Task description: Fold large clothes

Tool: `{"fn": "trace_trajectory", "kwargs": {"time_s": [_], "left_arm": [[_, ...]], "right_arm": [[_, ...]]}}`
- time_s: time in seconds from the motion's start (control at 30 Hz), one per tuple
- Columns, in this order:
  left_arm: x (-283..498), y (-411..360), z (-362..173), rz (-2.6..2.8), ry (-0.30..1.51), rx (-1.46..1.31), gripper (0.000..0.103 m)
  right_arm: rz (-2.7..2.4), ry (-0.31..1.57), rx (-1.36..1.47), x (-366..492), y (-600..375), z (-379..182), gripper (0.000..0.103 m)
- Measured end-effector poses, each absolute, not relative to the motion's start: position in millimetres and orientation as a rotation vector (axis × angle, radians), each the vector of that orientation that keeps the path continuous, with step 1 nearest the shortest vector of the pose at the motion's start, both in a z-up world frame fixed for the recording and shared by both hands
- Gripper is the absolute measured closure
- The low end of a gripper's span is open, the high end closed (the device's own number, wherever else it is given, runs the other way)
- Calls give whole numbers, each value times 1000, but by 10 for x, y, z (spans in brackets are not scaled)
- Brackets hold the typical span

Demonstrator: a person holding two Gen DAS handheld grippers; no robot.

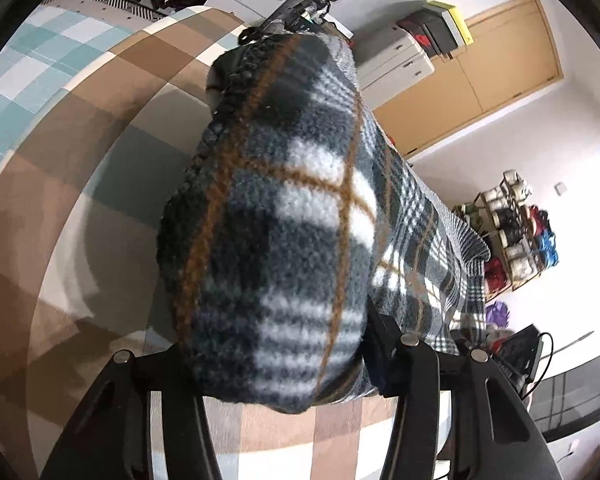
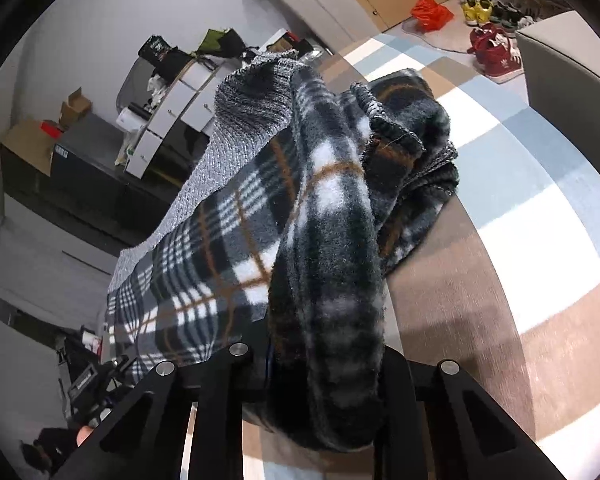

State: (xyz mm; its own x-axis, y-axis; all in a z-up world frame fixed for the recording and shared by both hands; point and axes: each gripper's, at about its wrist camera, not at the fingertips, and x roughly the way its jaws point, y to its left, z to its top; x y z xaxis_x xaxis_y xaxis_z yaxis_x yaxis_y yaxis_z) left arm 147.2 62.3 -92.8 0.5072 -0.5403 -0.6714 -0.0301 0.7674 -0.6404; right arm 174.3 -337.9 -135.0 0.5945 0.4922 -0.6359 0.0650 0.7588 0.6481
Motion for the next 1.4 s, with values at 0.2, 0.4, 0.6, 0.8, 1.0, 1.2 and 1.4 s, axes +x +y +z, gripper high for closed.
{"fn": "trace_trajectory", "kwargs": {"time_s": [0.2, 0.4, 0.6, 0.8, 1.0, 1.2, 1.4], "left_arm": [[1183, 448, -847, -325, 1027, -547, 58], [828, 378, -803, -296, 1036, -484, 58], [618, 314, -767, -264, 1034, -393, 55], [760, 514, -717, -216, 1054, -405, 39], [620, 682, -409, -90, 938, -280, 36], [516, 407, -59, -95, 789, -107, 32], [589, -123, -140, -105, 721, 106, 20]], "right_arm": [[216, 932, 639, 1514, -3386, -1254, 82], [154, 956, 543, 1106, -3320, -1203, 82], [129, 944, 476, 724, -3290, -1215, 80], [70, 904, 509, 747, -3482, -1251, 48], [-65, 722, 483, 478, -3598, -879, 36], [55, 559, 327, 347, -3038, -399, 12], [59, 769, 210, 859, -2489, -473, 7]]}}
